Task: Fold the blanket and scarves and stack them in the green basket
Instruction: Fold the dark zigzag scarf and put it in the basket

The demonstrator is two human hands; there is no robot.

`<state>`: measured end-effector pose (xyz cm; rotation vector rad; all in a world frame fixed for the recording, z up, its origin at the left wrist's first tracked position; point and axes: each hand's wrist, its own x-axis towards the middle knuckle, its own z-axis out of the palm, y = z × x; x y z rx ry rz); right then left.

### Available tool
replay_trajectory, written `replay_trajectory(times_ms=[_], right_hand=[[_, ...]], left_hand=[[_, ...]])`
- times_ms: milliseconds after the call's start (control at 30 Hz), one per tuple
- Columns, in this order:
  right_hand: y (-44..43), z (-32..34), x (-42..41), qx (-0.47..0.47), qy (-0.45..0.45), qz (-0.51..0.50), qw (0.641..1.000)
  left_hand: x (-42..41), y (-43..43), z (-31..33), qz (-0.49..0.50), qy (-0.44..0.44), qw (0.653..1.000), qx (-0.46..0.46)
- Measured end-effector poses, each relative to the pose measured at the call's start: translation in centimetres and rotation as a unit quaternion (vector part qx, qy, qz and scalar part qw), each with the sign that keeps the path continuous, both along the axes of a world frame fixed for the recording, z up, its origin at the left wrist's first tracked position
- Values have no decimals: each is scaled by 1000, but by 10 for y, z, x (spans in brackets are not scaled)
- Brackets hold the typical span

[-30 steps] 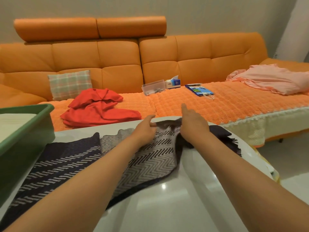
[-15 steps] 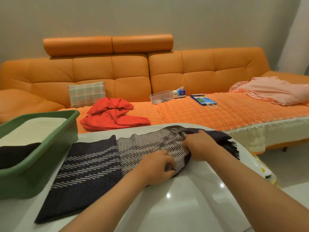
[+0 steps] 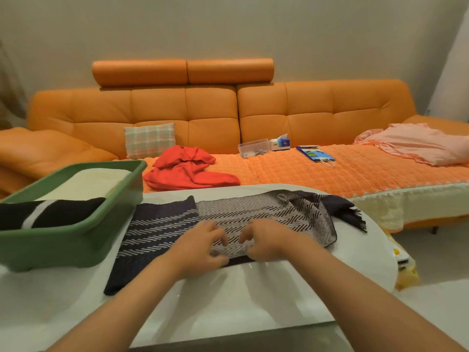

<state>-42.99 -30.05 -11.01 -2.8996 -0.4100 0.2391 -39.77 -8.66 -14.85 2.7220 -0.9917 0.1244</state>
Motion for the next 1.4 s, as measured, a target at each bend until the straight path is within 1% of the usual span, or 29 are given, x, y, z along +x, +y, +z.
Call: replay_trajectory(times_ms=[67, 133, 200, 233, 300, 333, 367, 400, 433, 467, 500, 533, 600, 633, 733, 800, 833, 900, 967, 1000, 1033, 1133, 1200, 1233, 1300, 1333, 1367, 1400], right_hand=[[22, -6, -2, 12, 17, 23, 1000], [37, -10, -2, 22, 43, 32, 998], [45, -11, -3, 34, 70, 40, 996], [46, -10, -4, 35, 81, 51, 995], [47, -7, -8, 36, 109, 73, 991], [48, -5, -10, 35, 130, 81, 988], [49, -3, -12, 34, 149, 82, 985], [51, -1, -13, 38, 156, 74, 984], [54, -1, -14, 54, 146, 56, 986], [57, -2, -14, 79, 122, 32, 989], [60, -3, -14, 102, 86, 9, 991], [64, -6, -14, 116, 45, -8, 992], [74, -12, -13, 116, -18, -30, 993], [79, -17, -11, 110, -32, -46, 992], [94, -27, -5, 49, -44, -113, 991], [103, -30, -1, 18, -39, -133, 990], [108, -30, 1, 23, -25, -136, 990], [114, -27, 5, 69, 17, -127, 989], [117, -21, 6, 142, 70, -116, 980], [118, -18, 5, 170, 96, -107, 975], [116, -16, 4, 177, 113, -98, 973], [113, -10, -6, 142, 142, -85, 976], [113, -2, -14, 135, 192, -84, 968], [113, 4, -19, 125, 226, -79, 963], [115, 16, -26, 110, 268, -77, 954], [117, 19, -25, 87, 250, -81, 961], [120, 20, -23, 49, 194, -86, 976], [124, 19, -17, 3, 112, -97, 989]], left_hand=[[-7, 14, 4, -5, 32, 997, 69], [-13, 20, 5, -13, 40, 996, 81], [-19, 23, 7, -25, 37, 997, 67], [-23, 25, 9, -29, 65, 996, 53], [-32, 29, 14, -38, 168, 985, 13], [-36, 31, 15, -39, 206, 978, -11], [-38, 33, 15, -34, 213, 975, -44], [-38, 37, 16, -17, 189, 978, -86], [-36, 42, 15, 7, 143, 982, -126], [-33, 50, 13, 29, 91, 985, -144], [-30, 58, 10, 47, 53, 989, -131], [-28, 67, 7, 61, 36, 993, -91], [-31, 81, 1, 77, 48, 996, 14], [-33, 86, -1, 82, 60, 994, 35], [-40, 94, -8, 90, 69, 994, 7], [-44, 100, -10, 85, 63, 994, -3], [-46, 103, -11, 79, 56, 995, -3], [-49, 109, -10, 70, 27, 997, -6], [-52, 117, -8, 69, -3, 997, -19], [-53, 122, -9, 67, -7, 997, -30], [-56, 126, -9, 63, -2, 997, -37], [-64, 137, -15, 65, 46, 996, -45], [-67, 142, -16, 91, 70, 989, -97], [-67, 145, -17, 110, 68, 985, -115], [-63, 153, -20, 159, 17, 979, -126], [-60, 156, -22, 192, -20, 973, -122], [-58, 160, -23, 233, -51, 964, -115], [-56, 161, -22, 278, -70, 953, -100]])
